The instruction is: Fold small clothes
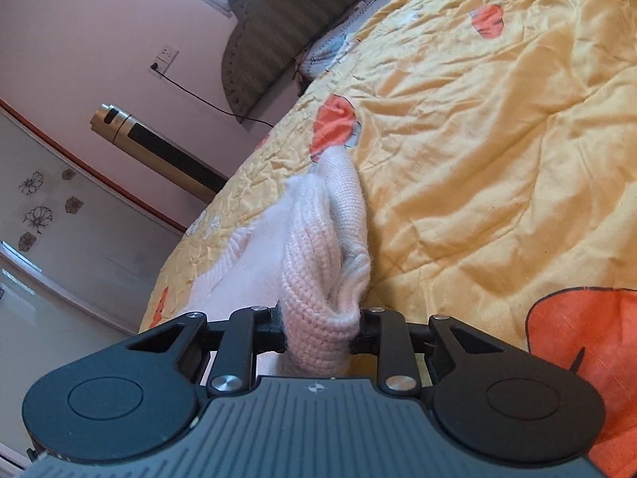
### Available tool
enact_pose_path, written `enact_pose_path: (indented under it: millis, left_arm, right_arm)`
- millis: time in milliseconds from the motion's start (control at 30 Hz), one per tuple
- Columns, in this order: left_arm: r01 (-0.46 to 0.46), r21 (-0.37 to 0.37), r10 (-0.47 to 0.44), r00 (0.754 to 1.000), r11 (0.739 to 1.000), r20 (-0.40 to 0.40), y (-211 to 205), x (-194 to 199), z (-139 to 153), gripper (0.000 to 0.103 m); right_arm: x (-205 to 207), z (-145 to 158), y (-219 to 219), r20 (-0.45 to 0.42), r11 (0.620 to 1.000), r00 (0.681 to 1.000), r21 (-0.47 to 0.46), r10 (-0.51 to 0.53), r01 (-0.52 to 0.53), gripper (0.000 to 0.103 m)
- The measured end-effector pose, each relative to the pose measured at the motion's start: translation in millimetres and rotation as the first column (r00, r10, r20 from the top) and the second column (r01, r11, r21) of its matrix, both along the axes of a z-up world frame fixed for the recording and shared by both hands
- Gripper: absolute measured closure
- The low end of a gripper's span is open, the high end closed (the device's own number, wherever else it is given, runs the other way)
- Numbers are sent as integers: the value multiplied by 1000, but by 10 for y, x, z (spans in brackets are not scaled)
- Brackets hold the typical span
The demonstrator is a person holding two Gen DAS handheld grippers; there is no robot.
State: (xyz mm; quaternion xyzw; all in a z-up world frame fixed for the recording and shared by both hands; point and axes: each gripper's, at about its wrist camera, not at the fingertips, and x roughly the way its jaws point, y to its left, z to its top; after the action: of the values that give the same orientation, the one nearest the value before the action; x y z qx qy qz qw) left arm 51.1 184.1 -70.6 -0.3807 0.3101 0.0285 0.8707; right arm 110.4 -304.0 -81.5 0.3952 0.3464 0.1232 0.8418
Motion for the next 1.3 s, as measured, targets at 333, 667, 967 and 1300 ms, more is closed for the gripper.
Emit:
enact_pose_path:
  millis: [333,667,967,1300]
  left_arm:
    - [-42,-69,36,995,997,-96,101,-112,-278,75]
    - [-133,445,70,986,886,154,8,-232,577,9]
    - [67,545,6,991,836,-132,-260,408,-6,9]
    - [124,461,-76,990,879,-123,-198,515,16,72]
  right_arm:
    - [-202,-399,-190,-83,996,997,83,-2,9,66]
    - [85,688,-397,156,973,987,-231,36,1,27]
    - [1589,360,649,-69,796,937,-508,343,-329,47]
    - [1633,237,576,-27,844,926,-403,375,-354,91]
